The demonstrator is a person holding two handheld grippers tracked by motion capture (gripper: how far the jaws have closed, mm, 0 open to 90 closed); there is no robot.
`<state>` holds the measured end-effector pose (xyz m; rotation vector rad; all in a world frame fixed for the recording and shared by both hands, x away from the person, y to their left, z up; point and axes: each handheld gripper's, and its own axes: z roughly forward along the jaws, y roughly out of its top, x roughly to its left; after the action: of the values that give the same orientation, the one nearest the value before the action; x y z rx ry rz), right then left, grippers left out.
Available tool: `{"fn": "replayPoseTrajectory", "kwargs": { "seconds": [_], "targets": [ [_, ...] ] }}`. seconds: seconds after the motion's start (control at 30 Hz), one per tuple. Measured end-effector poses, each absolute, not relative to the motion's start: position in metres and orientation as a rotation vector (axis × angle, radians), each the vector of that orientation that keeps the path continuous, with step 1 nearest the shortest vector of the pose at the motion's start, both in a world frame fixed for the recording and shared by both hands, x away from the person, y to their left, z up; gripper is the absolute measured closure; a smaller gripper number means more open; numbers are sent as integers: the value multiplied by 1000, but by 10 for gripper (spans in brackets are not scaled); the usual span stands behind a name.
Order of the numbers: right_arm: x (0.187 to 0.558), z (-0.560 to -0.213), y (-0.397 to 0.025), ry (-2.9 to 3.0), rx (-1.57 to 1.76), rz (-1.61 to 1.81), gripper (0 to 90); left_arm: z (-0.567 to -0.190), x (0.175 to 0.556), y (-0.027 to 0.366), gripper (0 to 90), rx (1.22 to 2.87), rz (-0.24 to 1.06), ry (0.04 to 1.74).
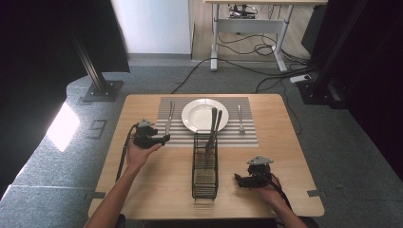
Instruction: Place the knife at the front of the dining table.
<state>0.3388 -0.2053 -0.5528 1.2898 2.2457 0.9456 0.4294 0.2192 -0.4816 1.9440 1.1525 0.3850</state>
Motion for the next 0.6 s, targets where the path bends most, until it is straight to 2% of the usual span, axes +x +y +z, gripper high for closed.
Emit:
{"fn": "replayPoseTrajectory", "kwargs": {
  "seconds": [0.27, 0.6],
  "targets": [
    [339, -554, -205, 2238, 1287, 953, 87, -479, 382, 221, 314, 1963, 363, 1080],
    [340, -554, -205, 2240, 1282, 956, 86, -486, 367, 220, 311, 1989, 351, 1076]
  ]
}}
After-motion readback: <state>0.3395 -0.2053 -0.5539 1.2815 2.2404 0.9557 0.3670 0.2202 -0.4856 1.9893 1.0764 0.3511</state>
